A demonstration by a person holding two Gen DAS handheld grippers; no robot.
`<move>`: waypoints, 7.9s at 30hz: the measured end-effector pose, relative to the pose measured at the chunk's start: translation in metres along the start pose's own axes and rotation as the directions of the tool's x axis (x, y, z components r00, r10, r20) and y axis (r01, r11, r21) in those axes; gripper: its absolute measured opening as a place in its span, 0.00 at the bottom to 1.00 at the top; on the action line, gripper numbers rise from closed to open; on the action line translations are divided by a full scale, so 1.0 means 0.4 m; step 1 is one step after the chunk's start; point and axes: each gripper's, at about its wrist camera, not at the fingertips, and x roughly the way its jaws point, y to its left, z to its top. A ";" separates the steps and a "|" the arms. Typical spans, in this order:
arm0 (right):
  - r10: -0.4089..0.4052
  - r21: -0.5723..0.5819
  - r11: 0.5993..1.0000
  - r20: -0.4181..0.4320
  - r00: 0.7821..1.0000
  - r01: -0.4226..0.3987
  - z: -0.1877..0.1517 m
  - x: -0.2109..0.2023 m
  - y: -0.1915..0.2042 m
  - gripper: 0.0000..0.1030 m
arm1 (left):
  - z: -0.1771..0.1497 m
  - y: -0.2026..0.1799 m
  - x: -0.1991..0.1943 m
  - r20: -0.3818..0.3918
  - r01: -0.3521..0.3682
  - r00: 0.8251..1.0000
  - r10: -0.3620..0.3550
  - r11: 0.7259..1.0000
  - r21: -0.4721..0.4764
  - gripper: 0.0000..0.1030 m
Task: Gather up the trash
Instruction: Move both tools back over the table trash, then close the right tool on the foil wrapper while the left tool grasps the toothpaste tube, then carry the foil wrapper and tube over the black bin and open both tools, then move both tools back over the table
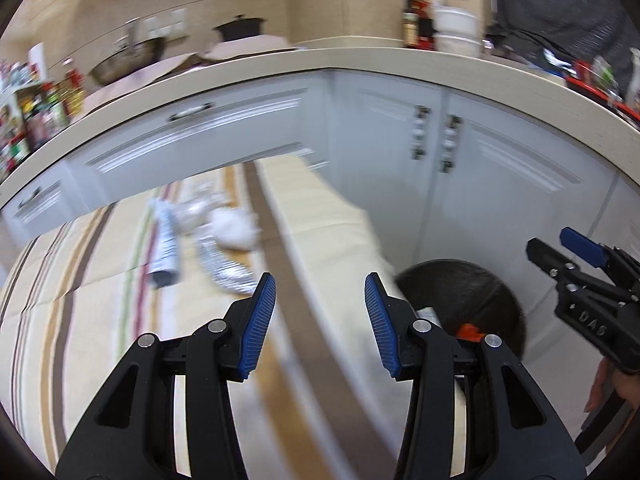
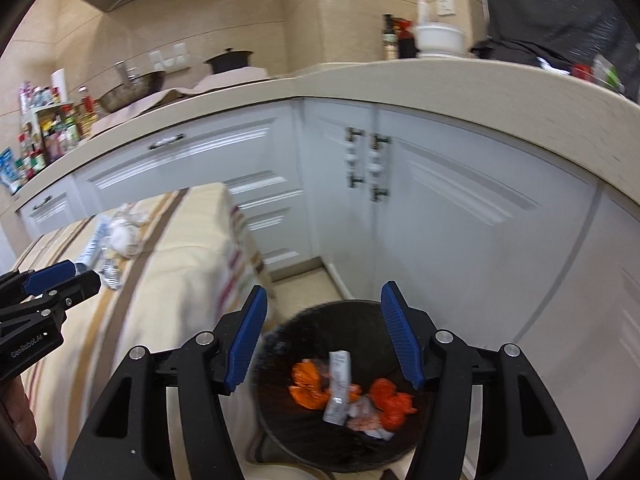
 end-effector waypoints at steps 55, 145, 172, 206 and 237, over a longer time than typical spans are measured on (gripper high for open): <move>0.304 -0.266 0.886 -0.284 0.909 -0.379 0.041 0.200 0.518 0.33 | -0.098 0.462 0.008 -0.105 -0.225 0.974 0.203 0.933 -0.282 0.52; 0.026 -0.036 0.999 -0.080 0.996 -0.029 -0.024 -0.055 0.058 0.33 | -0.074 0.026 -0.083 -0.027 0.077 0.997 -0.078 0.997 -0.014 0.07; -0.107 0.113 0.987 -0.065 0.992 0.114 -0.050 0.031 -0.179 0.60 | 0.013 -0.322 0.099 -0.053 0.138 0.990 -0.131 0.975 0.177 0.32; -0.055 0.003 0.998 -0.002 0.998 0.055 0.026 -0.027 -0.006 0.63 | 0.037 -0.062 -0.004 0.028 0.016 0.999 -0.016 1.000 -0.005 0.52; 0.262 -0.172 0.946 -0.094 0.960 -0.275 0.104 0.153 0.443 0.65 | -0.065 0.439 -0.030 -0.075 -0.304 0.953 0.295 0.917 -0.258 0.54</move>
